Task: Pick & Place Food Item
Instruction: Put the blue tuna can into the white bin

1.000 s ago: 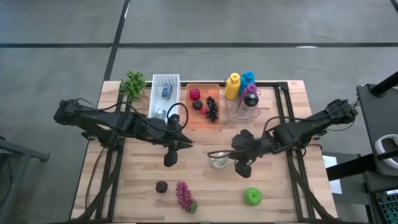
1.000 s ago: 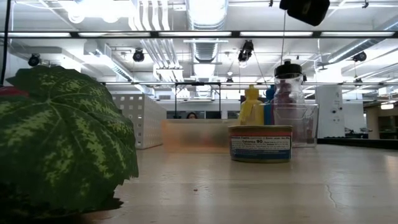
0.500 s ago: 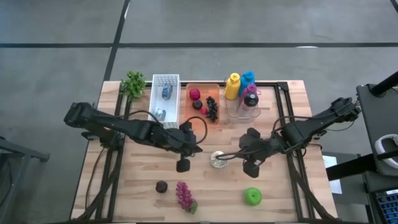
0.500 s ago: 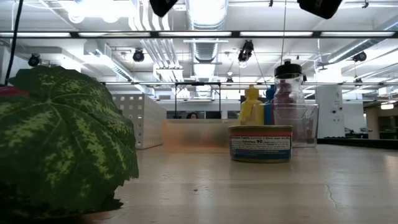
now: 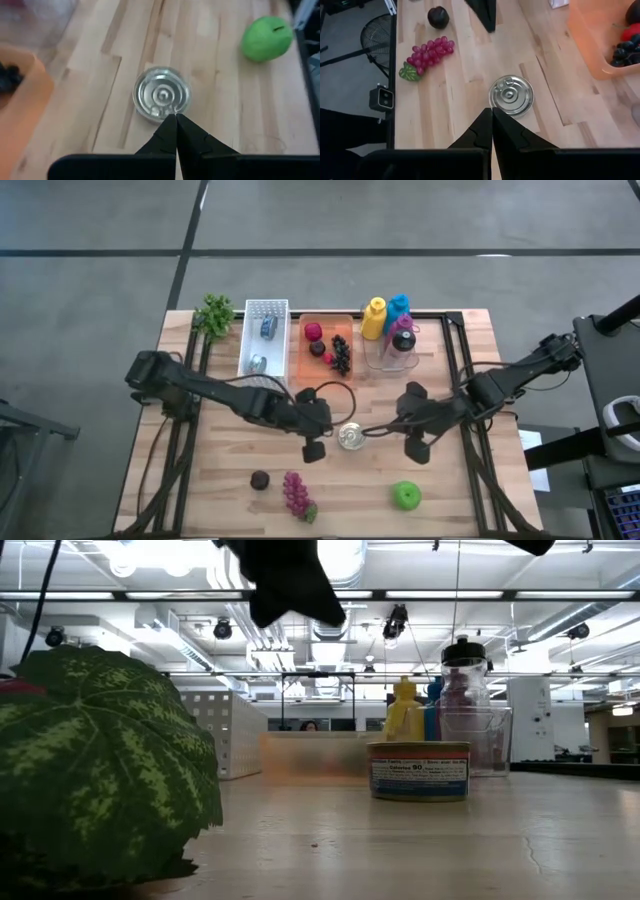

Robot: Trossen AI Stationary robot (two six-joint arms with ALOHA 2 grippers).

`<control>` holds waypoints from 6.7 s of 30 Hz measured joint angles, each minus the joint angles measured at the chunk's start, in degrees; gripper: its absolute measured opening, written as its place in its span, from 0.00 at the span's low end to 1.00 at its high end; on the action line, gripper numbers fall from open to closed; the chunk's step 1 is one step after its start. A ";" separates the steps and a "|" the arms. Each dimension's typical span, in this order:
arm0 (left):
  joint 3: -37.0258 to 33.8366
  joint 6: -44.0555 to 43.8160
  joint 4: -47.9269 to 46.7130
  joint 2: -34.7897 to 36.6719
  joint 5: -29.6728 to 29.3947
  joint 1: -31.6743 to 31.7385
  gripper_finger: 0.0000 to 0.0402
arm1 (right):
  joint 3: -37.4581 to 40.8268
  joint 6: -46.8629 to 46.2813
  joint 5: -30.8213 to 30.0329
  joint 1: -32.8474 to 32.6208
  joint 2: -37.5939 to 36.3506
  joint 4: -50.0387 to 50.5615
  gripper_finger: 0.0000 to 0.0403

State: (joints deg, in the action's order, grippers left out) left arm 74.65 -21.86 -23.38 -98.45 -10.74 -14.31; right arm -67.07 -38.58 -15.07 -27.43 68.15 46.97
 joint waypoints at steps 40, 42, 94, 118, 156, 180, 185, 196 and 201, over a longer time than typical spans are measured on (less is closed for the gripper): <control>10.19 -38.82 -5.08 -17.33 -2.12 3.43 0.01 | 2.01 2.59 0.03 -0.21 -2.53 2.16 0.02; 10.10 -39.31 -4.88 -18.65 -2.09 3.43 0.01 | 2.01 2.59 0.01 -0.21 -2.53 2.12 0.02; 8.79 -38.02 -10.71 -20.57 -4.76 4.28 0.01 | 1.84 1.17 0.00 -0.19 -2.49 0.26 0.02; 4.74 -38.59 -11.51 -19.94 -3.13 4.70 0.01 | 1.84 1.06 0.00 -0.19 -2.46 -1.02 0.02; 4.92 -52.37 -19.59 0.98 -3.83 1.66 0.01 | 1.84 2.41 -1.62 -1.90 -4.95 5.79 0.02; 10.25 -46.45 -13.65 0.87 -10.62 -1.41 0.00 | 10.18 -0.71 -4.62 -6.20 -10.88 2.68 0.02; 10.25 -45.54 -13.63 0.87 -10.95 -2.10 0.00 | 12.75 -1.36 -4.59 -6.16 -8.71 -2.15 0.02; 14.29 -36.97 -9.57 -0.40 -13.38 -3.36 0.00 | 13.38 -0.44 -6.81 -6.16 -5.70 -4.35 0.02; 19.83 -33.25 -11.80 -5.34 -13.26 -3.82 0.00 | 13.22 -0.49 -7.66 -6.18 -6.86 -4.50 0.02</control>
State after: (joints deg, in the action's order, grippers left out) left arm 94.48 -55.11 -35.18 -103.79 -24.00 -18.13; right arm -53.84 -39.07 -22.72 -33.61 61.29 42.48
